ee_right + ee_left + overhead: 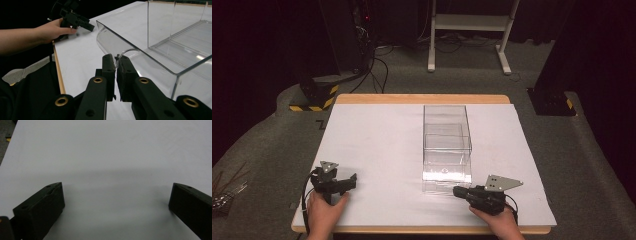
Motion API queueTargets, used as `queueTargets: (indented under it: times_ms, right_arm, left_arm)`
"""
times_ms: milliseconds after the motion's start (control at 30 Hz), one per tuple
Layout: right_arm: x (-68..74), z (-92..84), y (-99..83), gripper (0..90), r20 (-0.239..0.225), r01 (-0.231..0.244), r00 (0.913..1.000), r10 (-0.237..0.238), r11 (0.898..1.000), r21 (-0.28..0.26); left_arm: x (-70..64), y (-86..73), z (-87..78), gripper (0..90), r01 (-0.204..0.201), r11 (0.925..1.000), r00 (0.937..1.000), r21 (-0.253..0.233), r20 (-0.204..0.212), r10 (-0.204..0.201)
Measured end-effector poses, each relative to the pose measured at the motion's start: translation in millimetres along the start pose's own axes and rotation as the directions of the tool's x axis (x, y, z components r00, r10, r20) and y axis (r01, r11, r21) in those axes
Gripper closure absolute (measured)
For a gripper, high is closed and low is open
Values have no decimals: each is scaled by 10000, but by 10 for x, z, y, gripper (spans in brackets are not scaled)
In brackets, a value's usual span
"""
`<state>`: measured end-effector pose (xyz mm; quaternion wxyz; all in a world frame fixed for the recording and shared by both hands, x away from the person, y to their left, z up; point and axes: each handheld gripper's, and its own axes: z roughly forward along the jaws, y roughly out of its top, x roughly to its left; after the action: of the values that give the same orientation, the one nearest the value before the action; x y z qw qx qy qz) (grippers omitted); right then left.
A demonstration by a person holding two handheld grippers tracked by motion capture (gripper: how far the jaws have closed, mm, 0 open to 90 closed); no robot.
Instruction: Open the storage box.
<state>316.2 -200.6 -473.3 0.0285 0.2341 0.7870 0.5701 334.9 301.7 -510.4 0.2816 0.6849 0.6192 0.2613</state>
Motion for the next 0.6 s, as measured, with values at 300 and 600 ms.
queueTargets:
  times_ms: [300, 600]
  right_arm:
    - [19, -86, -38, 849, 12, 34, 10000, -34, 10000, -10]
    - [66, -142, -74, 849, -74, 88, 9999, -87, 9999, 57]
  left_arm:
    - [0, 0, 0, 3, -2, 10000, 10000, 1, -1, 2]
    - [0, 0, 0, 3, -1, 10000, 10000, -5, -3, 1]
